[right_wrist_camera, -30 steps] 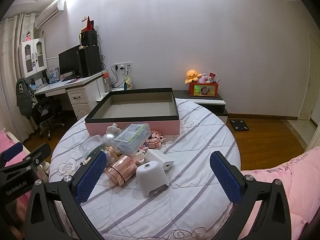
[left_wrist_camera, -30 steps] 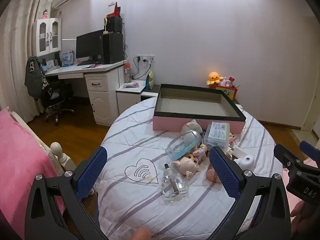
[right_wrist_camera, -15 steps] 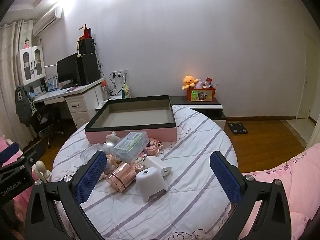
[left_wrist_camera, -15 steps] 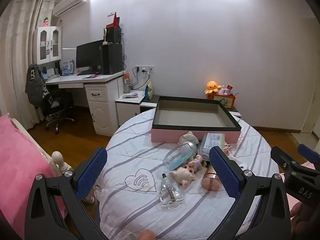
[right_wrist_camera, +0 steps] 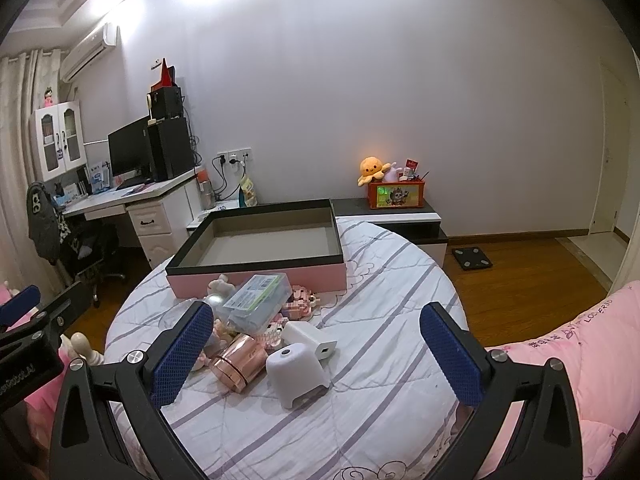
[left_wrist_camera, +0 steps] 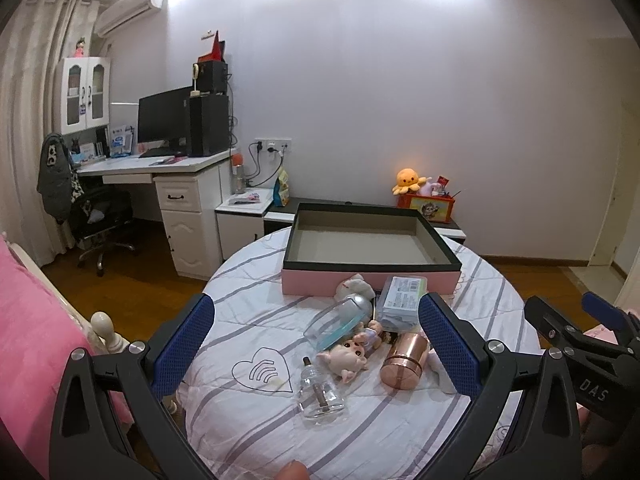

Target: Organize rigid objects

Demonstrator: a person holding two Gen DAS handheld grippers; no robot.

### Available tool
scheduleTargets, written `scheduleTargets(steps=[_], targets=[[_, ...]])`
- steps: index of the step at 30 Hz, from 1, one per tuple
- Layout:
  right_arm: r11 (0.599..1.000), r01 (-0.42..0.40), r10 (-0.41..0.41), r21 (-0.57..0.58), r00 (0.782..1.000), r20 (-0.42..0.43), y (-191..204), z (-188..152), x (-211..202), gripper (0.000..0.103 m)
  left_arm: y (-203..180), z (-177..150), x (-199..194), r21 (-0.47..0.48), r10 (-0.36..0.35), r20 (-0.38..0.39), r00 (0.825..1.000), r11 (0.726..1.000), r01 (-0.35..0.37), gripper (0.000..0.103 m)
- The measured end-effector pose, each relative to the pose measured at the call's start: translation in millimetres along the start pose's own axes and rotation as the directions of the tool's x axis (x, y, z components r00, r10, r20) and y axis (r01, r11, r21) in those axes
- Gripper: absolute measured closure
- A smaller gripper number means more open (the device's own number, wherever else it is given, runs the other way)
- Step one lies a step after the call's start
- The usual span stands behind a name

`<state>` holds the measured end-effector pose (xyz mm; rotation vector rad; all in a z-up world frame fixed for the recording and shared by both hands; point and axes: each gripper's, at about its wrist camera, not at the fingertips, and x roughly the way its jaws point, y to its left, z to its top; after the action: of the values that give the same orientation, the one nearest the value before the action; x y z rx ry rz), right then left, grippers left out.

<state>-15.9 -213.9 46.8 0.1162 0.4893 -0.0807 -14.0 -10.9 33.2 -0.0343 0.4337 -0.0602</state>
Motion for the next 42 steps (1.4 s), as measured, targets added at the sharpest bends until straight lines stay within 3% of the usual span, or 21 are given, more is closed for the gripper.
scheduleTargets(steps=[31, 42], targets=[[1.000, 0.002, -0.002, 0.003, 1.000, 0.014, -1.1, 2.5, -4.7, 0.000, 5.9, -2.4, 2.2, -0.030, -0.044, -0.016, 0.999, 0.999, 0.043, 0.000], [1.000, 0.003, -0.003, 0.002, 1.000, 0.016, -0.9, 2.6, -5.1, 0.000, 3.1, -3.8, 5.5, -0.022, -0.024, -0.015, 1.000, 0.999, 0.023, 0.000]])
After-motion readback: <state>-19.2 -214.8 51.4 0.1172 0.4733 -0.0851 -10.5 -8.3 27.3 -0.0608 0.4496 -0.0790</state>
